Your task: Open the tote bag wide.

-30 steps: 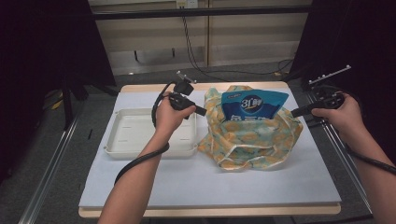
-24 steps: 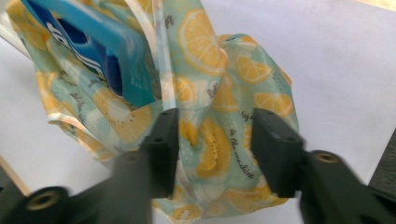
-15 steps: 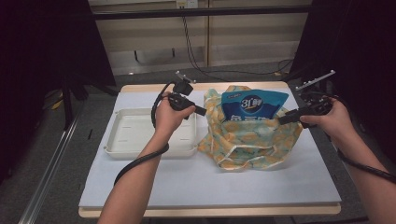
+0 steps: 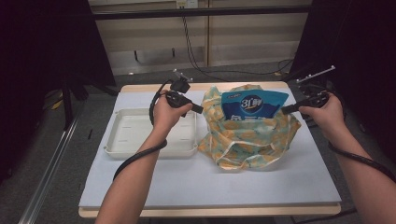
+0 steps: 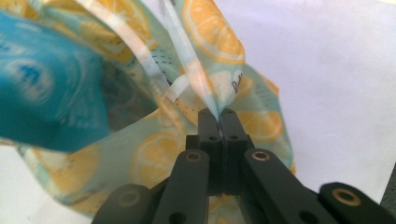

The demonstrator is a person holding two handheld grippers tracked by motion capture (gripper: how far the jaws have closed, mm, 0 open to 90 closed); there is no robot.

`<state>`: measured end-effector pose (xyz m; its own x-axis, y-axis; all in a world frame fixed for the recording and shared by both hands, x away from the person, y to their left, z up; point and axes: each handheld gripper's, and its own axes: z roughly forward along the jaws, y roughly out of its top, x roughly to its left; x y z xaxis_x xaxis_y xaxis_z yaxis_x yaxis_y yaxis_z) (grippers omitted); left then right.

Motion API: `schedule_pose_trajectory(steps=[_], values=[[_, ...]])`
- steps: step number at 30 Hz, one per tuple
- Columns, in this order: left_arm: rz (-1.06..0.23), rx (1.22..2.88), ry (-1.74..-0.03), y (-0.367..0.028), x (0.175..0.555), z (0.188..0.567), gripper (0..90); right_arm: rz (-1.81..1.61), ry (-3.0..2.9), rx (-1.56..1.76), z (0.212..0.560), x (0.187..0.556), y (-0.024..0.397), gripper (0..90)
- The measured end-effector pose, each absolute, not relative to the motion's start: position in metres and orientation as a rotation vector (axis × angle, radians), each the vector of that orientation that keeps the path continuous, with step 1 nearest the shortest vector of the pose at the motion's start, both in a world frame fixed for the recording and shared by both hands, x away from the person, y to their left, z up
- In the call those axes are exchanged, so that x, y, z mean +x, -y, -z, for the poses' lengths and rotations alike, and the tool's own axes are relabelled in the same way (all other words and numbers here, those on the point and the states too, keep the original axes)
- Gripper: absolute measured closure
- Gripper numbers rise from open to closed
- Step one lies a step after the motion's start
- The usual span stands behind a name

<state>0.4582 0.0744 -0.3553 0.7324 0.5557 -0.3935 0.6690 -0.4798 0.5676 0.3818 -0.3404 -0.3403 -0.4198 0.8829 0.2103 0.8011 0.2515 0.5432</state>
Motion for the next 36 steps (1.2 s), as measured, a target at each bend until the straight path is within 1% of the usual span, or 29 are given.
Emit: schedule_pose_trajectory(steps=[9, 11, 14, 18, 22, 24, 25, 27, 29, 31, 33, 36], values=[[0.203, 2.21, -0.956, -0.068, 0.472, 0.37, 90.0, -0.914, -2.321, 1.666, 0.352, 0.396, 0.352, 90.0], [0.176, 2.234, -0.952, -0.065, 0.474, 0.374, 90.0, -0.912, -2.311, 1.684, 0.356, 0.399, 0.353, 90.0], [0.171, 2.223, -0.986, -0.059, 0.476, 0.379, 90.0, -0.915, -2.298, 1.699, 0.362, 0.402, 0.354, 90.0], [0.147, 2.256, -0.996, -0.053, 0.482, 0.386, 90.0, -0.899, -2.29, 1.715, 0.369, 0.406, 0.354, 90.0], [0.154, 2.269, -1.0, -0.046, 0.48, 0.393, 90.0, -0.892, -2.281, 1.738, 0.373, 0.408, 0.353, 89.9], [0.139, 2.264, -0.993, -0.047, 0.478, 0.394, 90.0, -0.885, -2.295, 1.733, 0.375, 0.407, 0.352, 89.9], [0.149, 2.242, -0.989, -0.048, 0.476, 0.393, 87.9, -0.88, -2.296, 1.734, 0.375, 0.406, 0.35, 89.8], [0.138, 2.235, -0.983, -0.052, 0.473, 0.389, 76.9, -0.88, -2.301, 1.726, 0.374, 0.404, 0.35, 89.8], [0.136, 2.21, -0.97, -0.057, 0.467, 0.382, 69.6, -0.884, -2.305, 1.722, 0.372, 0.402, 0.349, 89.7], [0.133, 2.203, -0.948, -0.062, 0.46, 0.377, 60.4, -0.876, -2.316, 1.711, 0.371, 0.4, 0.348, 89.4], [0.14, 2.21, -0.919, -0.063, 0.453, 0.373, 57.7, -0.875, -2.322, 1.7, 0.37, 0.399, 0.346, 88.8], [0.116, 2.236, -0.897, -0.065, 0.446, 0.368, 46.9, -0.871, -2.311, 1.71, 0.369, 0.396, 0.344, 85.6]])
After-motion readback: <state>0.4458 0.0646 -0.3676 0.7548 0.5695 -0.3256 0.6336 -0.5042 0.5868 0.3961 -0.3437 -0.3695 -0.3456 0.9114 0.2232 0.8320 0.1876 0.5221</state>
